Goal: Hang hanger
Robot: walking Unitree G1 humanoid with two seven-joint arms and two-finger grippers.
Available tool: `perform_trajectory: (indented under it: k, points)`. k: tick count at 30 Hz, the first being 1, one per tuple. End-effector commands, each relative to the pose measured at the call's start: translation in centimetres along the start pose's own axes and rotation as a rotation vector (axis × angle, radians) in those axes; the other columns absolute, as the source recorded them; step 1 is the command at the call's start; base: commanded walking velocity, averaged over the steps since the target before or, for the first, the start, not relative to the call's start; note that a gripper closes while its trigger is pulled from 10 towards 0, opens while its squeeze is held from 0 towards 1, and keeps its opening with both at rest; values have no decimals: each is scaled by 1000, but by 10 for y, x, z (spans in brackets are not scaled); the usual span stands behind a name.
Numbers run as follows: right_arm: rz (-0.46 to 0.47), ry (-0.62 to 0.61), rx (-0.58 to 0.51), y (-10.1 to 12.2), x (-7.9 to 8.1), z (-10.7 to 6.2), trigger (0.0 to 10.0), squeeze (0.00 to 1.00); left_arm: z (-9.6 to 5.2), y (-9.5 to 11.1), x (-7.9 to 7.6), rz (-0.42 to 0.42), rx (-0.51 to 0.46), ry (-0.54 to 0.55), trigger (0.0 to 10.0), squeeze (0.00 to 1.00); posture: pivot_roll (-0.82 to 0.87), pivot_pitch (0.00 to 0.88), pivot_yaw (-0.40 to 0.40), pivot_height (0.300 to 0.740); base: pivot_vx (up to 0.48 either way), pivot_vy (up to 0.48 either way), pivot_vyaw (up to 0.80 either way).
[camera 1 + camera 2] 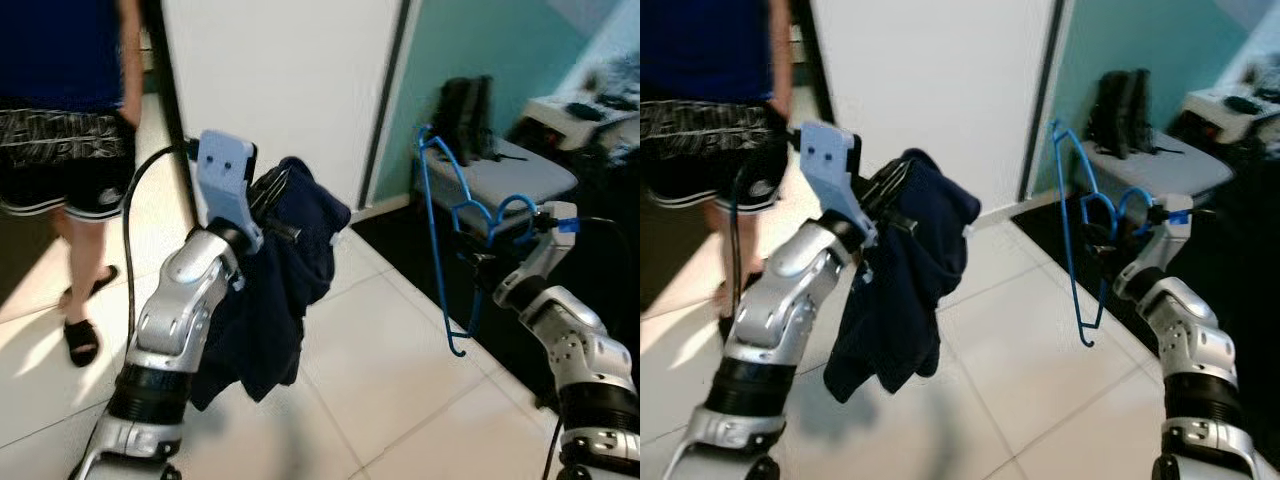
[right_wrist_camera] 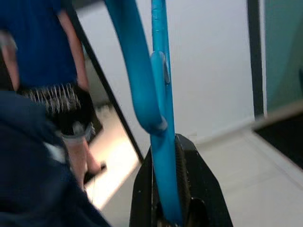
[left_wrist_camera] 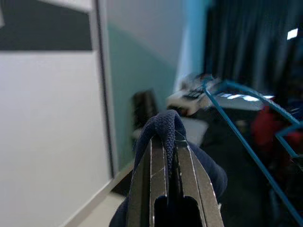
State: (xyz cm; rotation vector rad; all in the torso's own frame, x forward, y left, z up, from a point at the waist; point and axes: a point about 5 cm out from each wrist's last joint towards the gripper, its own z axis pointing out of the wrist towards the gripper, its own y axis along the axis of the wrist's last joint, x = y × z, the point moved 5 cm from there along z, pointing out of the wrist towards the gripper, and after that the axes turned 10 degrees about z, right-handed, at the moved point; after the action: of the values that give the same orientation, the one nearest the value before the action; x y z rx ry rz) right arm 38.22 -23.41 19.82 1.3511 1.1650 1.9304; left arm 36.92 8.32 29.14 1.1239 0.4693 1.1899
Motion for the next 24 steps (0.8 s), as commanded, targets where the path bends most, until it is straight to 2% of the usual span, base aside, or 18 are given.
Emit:
perform_trajectory:
  k: [1, 2, 4, 5, 6, 8, 9, 10, 11, 12, 13, 14, 16, 18, 19, 20, 22, 24]
  points:
    - [43, 62, -32, 7, 14, 3, 10000, 0, 6, 11, -6, 18, -45, -33, 10000, 0, 15, 0, -67, 740, 0, 0, -750]
    - [82, 109, -63, 13, 25, 5, 10000, 0, 10, 20, -9, 21, -72, -54, 10000, 0, 19, 0, -63, 740, 0, 0, -750]
    - [82, 109, -63, 13, 25, 5, 10000, 0, 10, 20, -9, 21, -72, -54, 10000, 0, 19, 0, -63, 740, 0, 0, -750]
    - [122, 145, -100, 20, 35, 6, 10000, 0, 12, 26, -11, 22, -90, -65, 10000, 0, 18, 0, -59, 740, 0, 0, -750]
    - [122, 145, -100, 20, 35, 6, 10000, 0, 12, 26, -11, 22, -90, -65, 10000, 0, 18, 0, -59, 740, 0, 0, -750]
    - [211, 199, -195, 38, 51, 8, 10000, 0, 13, 30, -13, 15, -102, -65, 10000, 0, 22, 0, -53, 740, 0, 0, -750]
    - [211, 199, -195, 38, 51, 8, 10000, 0, 13, 30, -13, 15, -102, -65, 10000, 0, 22, 0, -53, 740, 0, 0, -750]
    - [265, 240, -246, 49, 61, 10, 10000, 0, 13, 30, -13, 5, -104, -60, 10000, 0, 22, 0, -52, 740, 0, 0, -750]
    - [265, 240, -246, 49, 61, 10, 10000, 0, 13, 30, -13, 5, -104, -60, 10000, 0, 22, 0, -52, 740, 0, 0, -750]
    - [320, 284, -295, 60, 72, 10, 10000, 0, 14, 31, -15, -4, -106, -58, 10000, 0, 25, 0, -50, 740, 0, 0, -756]
    - [320, 284, -295, 60, 72, 10, 10000, 0, 14, 31, -15, -4, -106, -58, 10000, 0, 25, 0, -50, 740, 0, 0, -756]
    - [354, 312, -323, 66, 79, 10, 10000, 0, 14, 31, -16, -9, -107, -57, 10000, 0, 25, 0, -50, 740, 0, 0, -506]
    - [354, 312, -323, 66, 79, 10, 10000, 0, 14, 31, -16, -9, -107, -57, 10000, 0, 25, 0, -50, 740, 0, 0, -506]
    - [462, 404, -412, 87, 96, 7, 10000, 0, 16, 31, -21, -24, -108, -59, 10000, 0, 30, 0, -49, 740, 0, 0, 0]
    - [462, 404, -412, 87, 96, 7, 10000, 0, 16, 31, -21, -24, -108, -59, 10000, 0, 30, 0, -49, 740, 0, 0, 0]
    - [502, 445, -447, 96, 103, 6, 10000, 0, 17, 31, -24, -34, -108, -60, 10000, 0, 30, 0, -49, 740, 0, 0, 0]
    - [502, 445, -447, 96, 103, 6, 10000, 0, 17, 31, -24, -34, -108, -60, 10000, 0, 30, 0, -49, 740, 0, 0, 0]
    - [535, 506, -491, 108, 115, 5, 10000, 0, 19, 36, -29, -79, -123, -62, 10000, 0, 32, 0, -49, 740, 0, 0, 0]
